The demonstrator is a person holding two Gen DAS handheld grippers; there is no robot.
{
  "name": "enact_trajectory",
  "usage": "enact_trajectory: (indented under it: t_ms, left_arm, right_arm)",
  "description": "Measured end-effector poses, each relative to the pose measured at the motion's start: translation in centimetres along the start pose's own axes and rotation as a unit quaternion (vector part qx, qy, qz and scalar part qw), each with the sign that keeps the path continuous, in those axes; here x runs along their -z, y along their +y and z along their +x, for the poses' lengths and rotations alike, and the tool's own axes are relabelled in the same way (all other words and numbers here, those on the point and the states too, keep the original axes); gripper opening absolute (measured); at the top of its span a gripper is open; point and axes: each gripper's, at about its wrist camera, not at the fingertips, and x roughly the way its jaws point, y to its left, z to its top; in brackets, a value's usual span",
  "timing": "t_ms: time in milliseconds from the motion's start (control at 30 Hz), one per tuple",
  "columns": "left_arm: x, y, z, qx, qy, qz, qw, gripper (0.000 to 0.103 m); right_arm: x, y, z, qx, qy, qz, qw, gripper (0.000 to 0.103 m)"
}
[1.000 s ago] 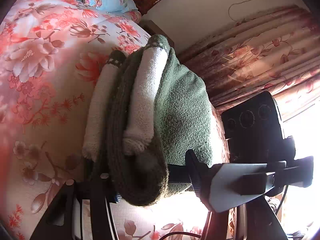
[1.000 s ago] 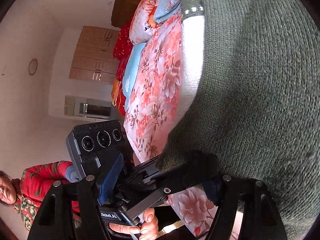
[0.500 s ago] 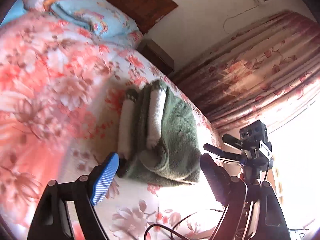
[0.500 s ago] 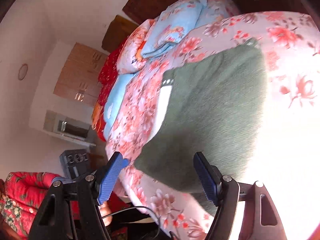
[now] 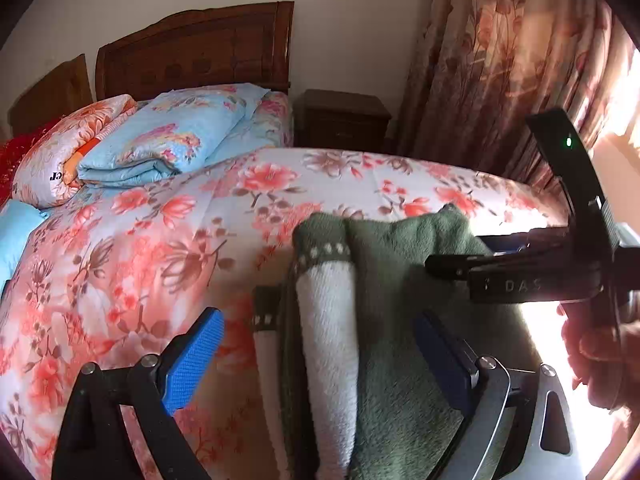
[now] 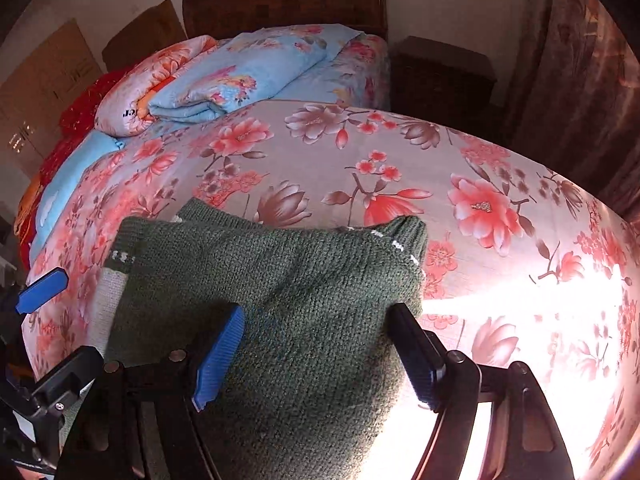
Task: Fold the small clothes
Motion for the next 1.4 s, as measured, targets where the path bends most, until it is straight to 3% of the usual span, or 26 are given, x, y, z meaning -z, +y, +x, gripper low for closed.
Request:
enact_trajectory:
  t_ms: [67, 133, 300, 467, 567, 700, 733, 800, 867, 967, 1067, 1167, 1233, 1333, 1400]
  left_arm:
    - [2.2, -0.1, 1.4, -0.008, 0.025, 0.003, 0.9997, 0.103]
    - [3.4, 0.5, 1.7, 0.004, 0.018, -0.021, 0.9996, 0.103]
    - [2.0, 0.2, -0.4, -0.023, 0.023, -0.024, 0.9992, 0.103]
    - [0.8, -0.9, -6.6, -0.035, -0.034, -0.045, 0.9978, 0.103]
    - [0.9, -2.4, -9.0, -0.011, -0.047, -0.045, 0.9978, 0.103]
    - [2.0, -4.5, -9.5, -0.016, -0.046, -0.043, 0.9979, 0.103]
    - [2.4, -4.8, -9.4, -0.018, -0.045, -0.048, 0.9976, 0.103]
    - [3.1, -5.4, -9.2, -0.024, -0.041, -0.054, 0.9974, 0.103]
    - [4.0, -6.0, -8.9, -0.04, -0.04, -0.053, 0.997, 0.103]
    - [4.8, -6.3, -9.2, -0.074, -0.048, -0.051, 0.9948, 0.103]
    - [5.1, -5.9, -9.8, -0.101, -0.072, -0.061, 0.9904, 0.103]
    - [5.0, -6.0, -10.5, -0.132, -0.096, -0.053, 0.9852, 0.103]
    - [4.9, -6.2, -10.8, -0.136, -0.109, -0.048, 0.9835, 0.103]
    - [5.1, -6.1, -11.3, -0.125, -0.126, -0.059, 0.9823, 0.103]
    - [5.0, -6.1, -11.1, -0.146, -0.116, -0.068, 0.9801, 0.103]
  right_arm:
    - [0.3, 1.0, 0.4, 0.018, 0.002, -0.034, 0.999, 0.084]
    - [0.3, 1.9, 0.8, 0.027, 0.008, -0.044, 0.999, 0.088]
    - [0.9, 0.6, -2.1, 0.058, 0.004, -0.006, 0.998, 0.081]
    - [6.9, 2.7, -8.9, 0.186, -0.061, -0.029, 0.98, 0.082]
    - [11.5, 2.6, -12.0, 0.145, -0.098, -0.004, 0.984, 0.082]
    - [14.8, 1.6, -14.5, 0.104, -0.104, 0.03, 0.989, 0.084]
    - [15.4, 1.4, -14.9, 0.07, -0.103, 0.033, 0.992, 0.091]
    - [16.2, 1.2, -14.6, -0.04, -0.083, 0.034, 0.995, 0.103]
    - [17.0, 1.2, -14.0, -0.095, -0.077, 0.048, 0.991, 0.103]
    - [18.1, 1.8, -14.3, -0.097, -0.089, 0.044, 0.99, 0.103]
    - [18.3, 2.3, -15.4, -0.04, -0.113, 0.025, 0.992, 0.103]
    - [18.4, 1.8, -15.8, -0.031, -0.124, 0.032, 0.991, 0.103]
    - [18.3, 1.6, -15.5, -0.008, -0.117, 0.029, 0.993, 0.103]
    - [18.3, 1.3, -14.6, -0.038, -0.095, 0.029, 0.994, 0.103]
    - [18.3, 1.6, -14.3, -0.019, -0.095, 0.02, 0.995, 0.103]
